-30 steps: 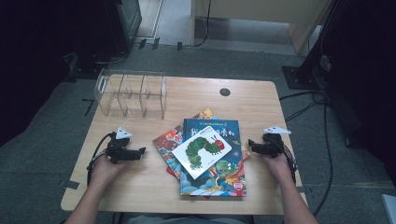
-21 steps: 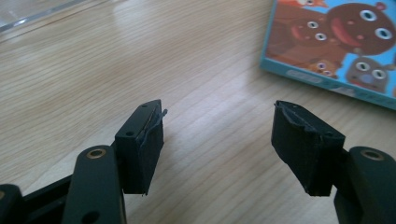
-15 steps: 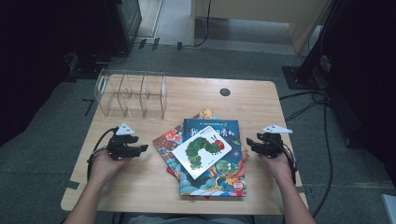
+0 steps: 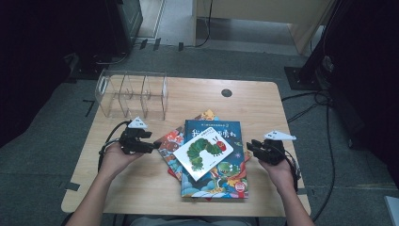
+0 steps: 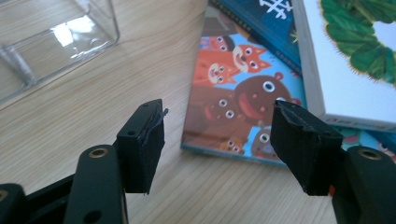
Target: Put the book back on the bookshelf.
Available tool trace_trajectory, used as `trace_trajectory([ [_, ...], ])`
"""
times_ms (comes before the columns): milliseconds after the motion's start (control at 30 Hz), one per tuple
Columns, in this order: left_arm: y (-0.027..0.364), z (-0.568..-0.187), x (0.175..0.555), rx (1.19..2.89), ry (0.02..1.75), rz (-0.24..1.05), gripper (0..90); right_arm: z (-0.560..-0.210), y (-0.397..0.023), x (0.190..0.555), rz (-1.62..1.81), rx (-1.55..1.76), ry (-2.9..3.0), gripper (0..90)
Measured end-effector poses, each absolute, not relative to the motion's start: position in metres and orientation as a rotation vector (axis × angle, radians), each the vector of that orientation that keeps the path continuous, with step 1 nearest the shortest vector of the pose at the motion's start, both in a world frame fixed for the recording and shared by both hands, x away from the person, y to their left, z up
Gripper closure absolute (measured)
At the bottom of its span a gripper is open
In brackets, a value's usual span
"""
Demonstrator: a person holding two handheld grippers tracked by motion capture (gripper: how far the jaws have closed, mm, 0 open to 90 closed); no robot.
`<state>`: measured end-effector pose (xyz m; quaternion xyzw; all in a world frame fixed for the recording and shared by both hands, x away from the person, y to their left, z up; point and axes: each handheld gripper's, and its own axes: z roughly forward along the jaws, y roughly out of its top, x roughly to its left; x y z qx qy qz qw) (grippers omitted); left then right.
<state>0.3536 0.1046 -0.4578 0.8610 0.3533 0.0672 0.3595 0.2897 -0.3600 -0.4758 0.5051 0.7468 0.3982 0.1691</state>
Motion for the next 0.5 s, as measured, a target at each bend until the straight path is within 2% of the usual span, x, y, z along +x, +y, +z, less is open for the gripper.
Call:
trace_trajectory([
  [267,0.089,-0.455,0.360,2.214,0.873,0.138,33.3,-0.477,-0.349,0.278,1.147,1.354,2.149,76.3],
  [300,0.086,-0.455,0.361,2.218,0.867,0.135,33.1,-0.478,-0.345,0.276,1.159,1.349,2.169,81.1],
  [400,0.077,-0.455,0.363,2.233,0.857,0.152,29.3,-0.479,-0.342,0.273,1.167,1.342,2.201,88.2],
  [500,0.073,-0.455,0.365,2.232,0.846,0.130,28.3,-0.481,-0.340,0.271,1.192,1.325,2.243,89.9],
])
